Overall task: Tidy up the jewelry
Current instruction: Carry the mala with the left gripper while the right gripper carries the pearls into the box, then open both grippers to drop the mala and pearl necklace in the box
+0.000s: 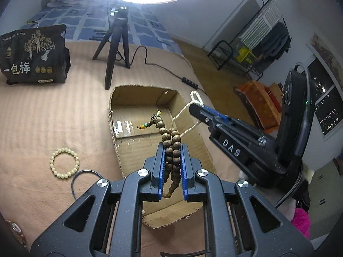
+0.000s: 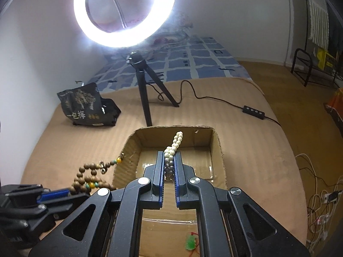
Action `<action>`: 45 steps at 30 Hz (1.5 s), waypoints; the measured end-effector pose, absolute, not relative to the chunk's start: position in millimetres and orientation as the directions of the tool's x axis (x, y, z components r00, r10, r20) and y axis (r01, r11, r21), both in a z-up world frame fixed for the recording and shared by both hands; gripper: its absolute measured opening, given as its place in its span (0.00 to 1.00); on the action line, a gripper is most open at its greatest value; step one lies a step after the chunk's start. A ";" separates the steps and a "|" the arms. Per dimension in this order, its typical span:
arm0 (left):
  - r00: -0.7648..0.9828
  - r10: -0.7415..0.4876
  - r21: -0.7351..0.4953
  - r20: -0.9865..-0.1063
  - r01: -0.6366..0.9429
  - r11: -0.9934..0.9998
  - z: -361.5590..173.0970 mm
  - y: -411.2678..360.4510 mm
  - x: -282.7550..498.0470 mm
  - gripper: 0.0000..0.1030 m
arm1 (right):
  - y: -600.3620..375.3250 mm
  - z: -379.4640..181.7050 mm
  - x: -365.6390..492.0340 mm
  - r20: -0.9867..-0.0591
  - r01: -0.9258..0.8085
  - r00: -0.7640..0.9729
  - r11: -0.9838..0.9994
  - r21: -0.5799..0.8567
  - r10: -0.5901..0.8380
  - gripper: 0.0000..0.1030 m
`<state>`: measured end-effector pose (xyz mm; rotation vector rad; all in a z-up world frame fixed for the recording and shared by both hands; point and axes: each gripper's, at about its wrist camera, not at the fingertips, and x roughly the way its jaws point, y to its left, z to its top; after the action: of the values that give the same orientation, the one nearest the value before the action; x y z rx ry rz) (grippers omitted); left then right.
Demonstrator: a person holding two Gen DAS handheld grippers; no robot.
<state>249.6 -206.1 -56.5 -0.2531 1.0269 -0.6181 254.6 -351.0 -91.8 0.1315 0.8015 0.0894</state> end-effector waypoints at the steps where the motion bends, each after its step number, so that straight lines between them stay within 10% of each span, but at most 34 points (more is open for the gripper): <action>1: 0.364 -0.587 -0.472 -0.723 0.361 0.804 -58.1 -207.0 250.1 0.11 | -352.4 -92.1 254.9 -0.711 -0.026 0.692 0.988 0.151 0.127 0.06; 14: 0.348 -0.557 -0.430 -0.754 0.379 0.819 -63.6 -212.9 246.2 0.11 | -359.5 -90.5 252.1 -0.718 0.009 0.690 0.990 0.138 0.094 0.24; 35: 0.446 -0.454 -0.316 -0.771 0.351 0.881 -47.4 -164.4 231.6 0.11 | -346.4 -65.4 229.5 -0.686 -0.019 0.717 0.988 0.152 0.120 0.24; 41: 0.500 -0.398 -0.269 -0.769 0.311 0.911 -37.2 -130.1 226.7 0.26 | -325.6 -56.2 222.8 -0.675 -0.067 0.720 0.984 0.164 0.161 0.24; 45: 0.546 -0.337 -0.218 -0.767 0.273 0.937 -30.6 -99.7 220.8 0.36 | -305.9 -54.2 217.2 -0.669 -0.113 0.715 0.978 0.175 0.202 0.42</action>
<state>220.8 -99.7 -30.6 -0.0760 0.9248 -0.3620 217.2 -305.9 -54.2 0.1250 0.7550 0.1748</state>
